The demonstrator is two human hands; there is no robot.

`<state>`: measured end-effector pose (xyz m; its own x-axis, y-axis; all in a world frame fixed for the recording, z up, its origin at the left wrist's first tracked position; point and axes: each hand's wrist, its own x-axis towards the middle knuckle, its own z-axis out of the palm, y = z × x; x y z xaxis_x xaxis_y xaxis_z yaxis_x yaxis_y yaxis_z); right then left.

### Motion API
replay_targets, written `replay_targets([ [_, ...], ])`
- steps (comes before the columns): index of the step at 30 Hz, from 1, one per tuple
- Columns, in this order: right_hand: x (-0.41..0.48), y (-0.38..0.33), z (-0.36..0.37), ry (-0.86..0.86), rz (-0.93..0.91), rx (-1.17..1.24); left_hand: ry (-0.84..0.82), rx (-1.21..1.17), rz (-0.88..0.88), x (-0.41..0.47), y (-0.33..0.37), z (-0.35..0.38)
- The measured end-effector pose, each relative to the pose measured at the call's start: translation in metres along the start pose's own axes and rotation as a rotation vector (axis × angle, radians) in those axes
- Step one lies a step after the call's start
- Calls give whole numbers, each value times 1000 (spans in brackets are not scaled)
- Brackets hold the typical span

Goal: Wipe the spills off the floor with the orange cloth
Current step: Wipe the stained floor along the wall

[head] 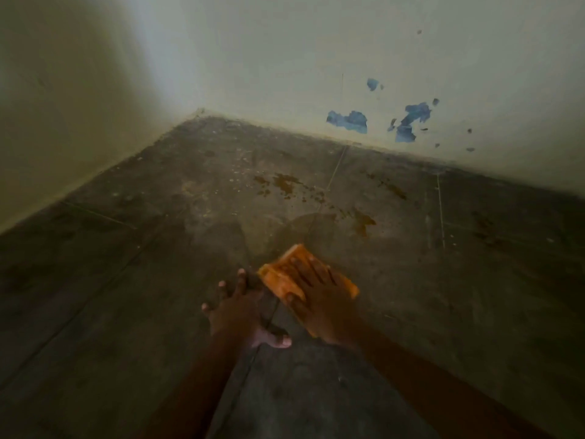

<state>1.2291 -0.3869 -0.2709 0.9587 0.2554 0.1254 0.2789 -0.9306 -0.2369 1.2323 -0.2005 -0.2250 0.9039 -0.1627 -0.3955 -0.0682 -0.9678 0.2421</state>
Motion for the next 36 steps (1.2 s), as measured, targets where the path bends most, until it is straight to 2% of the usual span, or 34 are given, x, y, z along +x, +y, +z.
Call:
replay_targets([
  [2,7,24,-1,-15,49,2,8,9,1,-1,1,0],
  [6,116,16,-10,-108,316,35,32,-16,-18,1,0,3],
  [8,119,1,-5,-128,251,29,39,-16,-19,2,-1,4],
  [10,65,7,-4,-124,48,-26,40,-20,-16,3,-2,5],
  [12,5,34,-6,-64,-22,-30,41,-31,-28,1,0,4],
  [13,-4,52,-14,-60,23,-38,26,-29,-38,-1,5,1],
  [15,17,75,-26,-101,229,-45,-8,-11,-60,-5,13,-7],
  [17,69,70,-27,-98,405,3,-8,-14,-70,-5,18,-9],
  [18,93,57,-24,-124,438,57,16,-24,-63,-4,17,-6],
  [20,120,14,-9,-148,352,91,85,-70,-24,-4,10,3],
  [22,104,-27,7,-134,157,26,110,-103,45,-6,-6,8],
  [24,67,-35,8,-80,24,8,79,-67,66,-10,-31,8],
  [26,56,-19,4,-67,36,8,47,-24,-15,-18,-54,5],
  [28,88,-11,9,-88,106,-22,30,-60,-65,-24,-65,2],
  [31,154,-44,17,-89,277,65,-1,-81,-73,-25,-57,-4],
  [32,161,-60,19,-95,273,76,3,-82,-79,-25,-56,-5],
  [34,134,-73,21,-105,106,33,27,-80,-73,-25,-57,-6],
  [36,76,-58,25,-111,-84,14,36,-71,-63,-25,-58,-5],
])
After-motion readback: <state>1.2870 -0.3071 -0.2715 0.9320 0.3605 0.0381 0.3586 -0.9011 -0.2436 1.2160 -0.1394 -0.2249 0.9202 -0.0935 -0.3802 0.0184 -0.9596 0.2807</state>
